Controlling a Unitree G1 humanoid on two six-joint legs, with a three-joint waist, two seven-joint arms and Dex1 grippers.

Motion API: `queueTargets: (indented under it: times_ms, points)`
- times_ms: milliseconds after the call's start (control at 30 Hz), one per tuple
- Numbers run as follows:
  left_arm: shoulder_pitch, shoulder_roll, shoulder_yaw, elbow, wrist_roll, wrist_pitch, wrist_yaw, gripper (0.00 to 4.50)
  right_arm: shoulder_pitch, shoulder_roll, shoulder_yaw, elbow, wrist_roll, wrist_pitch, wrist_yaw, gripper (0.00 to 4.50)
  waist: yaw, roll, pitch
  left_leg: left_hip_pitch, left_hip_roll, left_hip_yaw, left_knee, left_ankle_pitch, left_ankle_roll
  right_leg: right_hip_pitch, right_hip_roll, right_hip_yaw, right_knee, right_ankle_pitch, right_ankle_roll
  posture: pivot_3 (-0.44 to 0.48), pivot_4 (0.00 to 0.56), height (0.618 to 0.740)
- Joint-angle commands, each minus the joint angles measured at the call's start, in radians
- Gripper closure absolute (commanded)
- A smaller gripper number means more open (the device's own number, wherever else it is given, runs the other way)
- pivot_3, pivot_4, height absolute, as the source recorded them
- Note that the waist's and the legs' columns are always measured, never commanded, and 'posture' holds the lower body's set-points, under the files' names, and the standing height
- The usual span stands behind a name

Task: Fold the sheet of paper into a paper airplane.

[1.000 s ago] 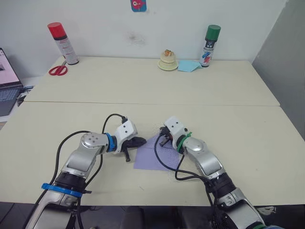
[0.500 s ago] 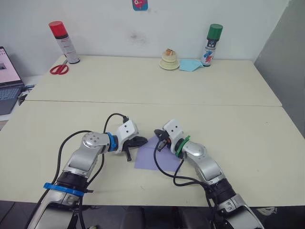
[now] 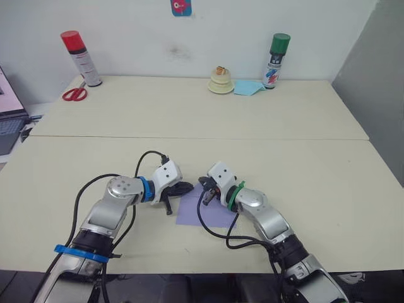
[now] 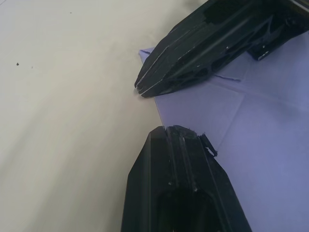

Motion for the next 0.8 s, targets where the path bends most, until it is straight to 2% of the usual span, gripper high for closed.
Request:
queueTargets:
  times_ms: [33,300,467,600,800]
  points:
    - [0.092,0.06,-0.011,-0.013,0.023,0.057,-0.013,4.47,0.026,-0.02,0.021,0.049,-0.021,0.034,0.012,4.5,-0.009,0.0,-0.001,0.0,0.0,0.0,-0.001,0.0,0.0,0.0,0.0,0.0,0.0,0.0,0.0,0.0,0.15,0.737]
    - [0.131,0.155,0.104,-0.125,-0.055,0.128,-0.015,4.47,0.024,-0.029,0.016,0.051,-0.021,0.032,0.021,4.5,-0.019,0.0,-0.002,0.003,0.001,-0.001,-0.008,0.0,0.0,-0.001,0.0,0.0,0.0,-0.001,-0.002,0.0,0.15,0.737]
    - [0.069,0.136,0.155,-0.165,-0.134,0.162,-0.013,4.47,0.027,-0.038,0.009,0.043,-0.014,0.026,0.032,4.5,-0.018,-0.001,-0.001,0.002,0.001,0.0,-0.008,0.0,0.0,-0.002,0.0,0.0,-0.001,-0.001,-0.002,0.0,0.15,0.737]
    - [0.012,0.088,0.109,-0.163,-0.141,0.16,-0.017,4.47,0.04,-0.024,-0.033,0.007,0.048,-0.001,0.068,4.5,-0.012,-0.001,-0.001,0.001,0.0,-0.001,-0.008,0.0,0.0,-0.002,0.0,-0.001,-0.002,-0.001,-0.002,0.0,0.15,0.737]
    - [-0.005,-0.007,-0.041,-0.047,-0.034,0.067,-0.004,4.47,0.063,-0.062,-0.103,-0.165,0.189,0.061,0.173,4.5,-0.01,-0.001,0.001,-0.003,-0.001,0.0,-0.01,0.0,0.0,-0.002,0.001,-0.001,-0.008,-0.001,-0.002,0.0,0.15,0.737]
